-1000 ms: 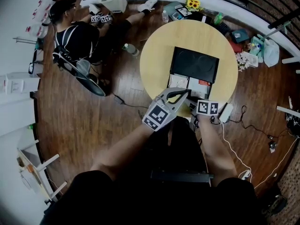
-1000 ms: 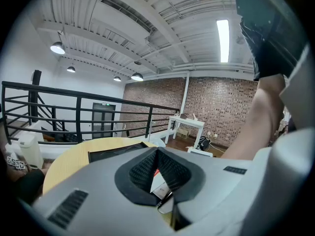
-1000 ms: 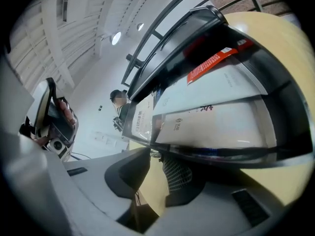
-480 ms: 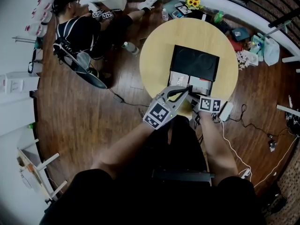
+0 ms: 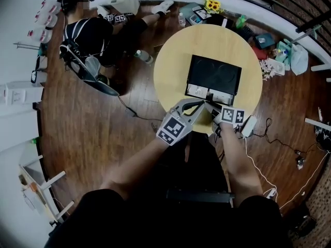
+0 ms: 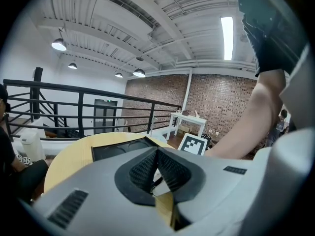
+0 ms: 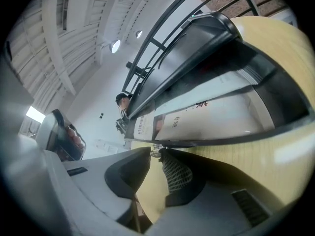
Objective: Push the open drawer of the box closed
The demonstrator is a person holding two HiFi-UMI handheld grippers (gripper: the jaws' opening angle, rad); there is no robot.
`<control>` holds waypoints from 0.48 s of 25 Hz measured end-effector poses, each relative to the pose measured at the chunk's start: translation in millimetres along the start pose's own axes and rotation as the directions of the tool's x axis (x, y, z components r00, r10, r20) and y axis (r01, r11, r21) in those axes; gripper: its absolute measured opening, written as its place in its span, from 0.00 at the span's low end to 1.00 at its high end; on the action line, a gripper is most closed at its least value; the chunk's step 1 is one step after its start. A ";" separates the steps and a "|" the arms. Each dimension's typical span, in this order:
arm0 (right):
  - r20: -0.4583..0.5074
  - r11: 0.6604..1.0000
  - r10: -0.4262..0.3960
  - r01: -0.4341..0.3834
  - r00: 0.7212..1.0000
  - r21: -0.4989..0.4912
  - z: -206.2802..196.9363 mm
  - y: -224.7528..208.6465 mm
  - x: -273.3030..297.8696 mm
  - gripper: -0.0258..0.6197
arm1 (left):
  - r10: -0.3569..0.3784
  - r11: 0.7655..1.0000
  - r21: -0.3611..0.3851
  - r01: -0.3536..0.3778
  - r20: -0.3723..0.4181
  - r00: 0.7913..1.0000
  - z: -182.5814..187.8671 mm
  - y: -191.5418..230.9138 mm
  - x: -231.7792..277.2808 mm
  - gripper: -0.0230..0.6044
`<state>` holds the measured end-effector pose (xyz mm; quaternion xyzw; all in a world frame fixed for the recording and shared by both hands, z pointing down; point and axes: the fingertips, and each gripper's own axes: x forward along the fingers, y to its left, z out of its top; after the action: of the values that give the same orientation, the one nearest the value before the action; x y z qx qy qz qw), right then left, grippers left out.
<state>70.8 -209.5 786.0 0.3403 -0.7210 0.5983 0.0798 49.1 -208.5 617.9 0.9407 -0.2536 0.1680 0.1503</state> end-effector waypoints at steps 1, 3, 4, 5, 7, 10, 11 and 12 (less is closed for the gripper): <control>0.002 1.000 -0.002 0.002 1.000 0.001 3.2 0.2 0.4 0.17 | -0.002 1.000 -0.001 0.002 -0.001 1.000 0.5 1.5 0.5 0.07; 0.005 1.000 -0.005 0.005 1.000 0.001 9.3 0.7 1.5 0.17 | -0.004 1.000 -0.002 0.004 -0.002 1.000 1.6 4.6 1.3 0.07; 0.006 1.000 -0.005 0.005 1.000 0.001 11.8 0.4 1.6 0.17 | -0.003 1.000 -0.002 0.003 -0.003 1.000 2.3 5.6 2.4 0.07; 0.006 1.000 -0.005 0.005 1.000 0.001 13.8 -0.5 1.4 0.17 | -0.004 1.000 -0.001 0.004 -0.003 1.000 3.1 6.1 3.9 0.07; 0.006 1.000 -0.007 0.007 1.000 0.001 16.4 -2.2 0.7 0.17 | -0.006 1.000 0.000 0.006 -0.003 1.000 4.4 5.9 6.2 0.07; 0.006 1.000 -0.006 0.006 1.000 0.001 18.9 -3.0 3.8 0.17 | -0.009 1.000 0.001 0.009 -0.003 1.000 3.4 8.8 7.1 0.07; 0.006 1.000 -0.006 0.006 1.000 0.001 19.9 -4.3 5.2 0.17 | -0.009 1.000 0.001 0.009 -0.003 1.000 2.4 10.4 8.2 0.07; 0.007 1.000 -0.007 0.007 1.000 0.000 21.4 -5.7 6.1 0.17 | -0.008 1.000 0.000 0.008 -0.003 1.000 1.8 11.8 9.7 0.07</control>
<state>75.8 -231.8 788.0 0.3446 -0.7203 0.5968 0.0796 51.2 -223.0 622.5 0.9415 -0.2495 0.1687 0.1515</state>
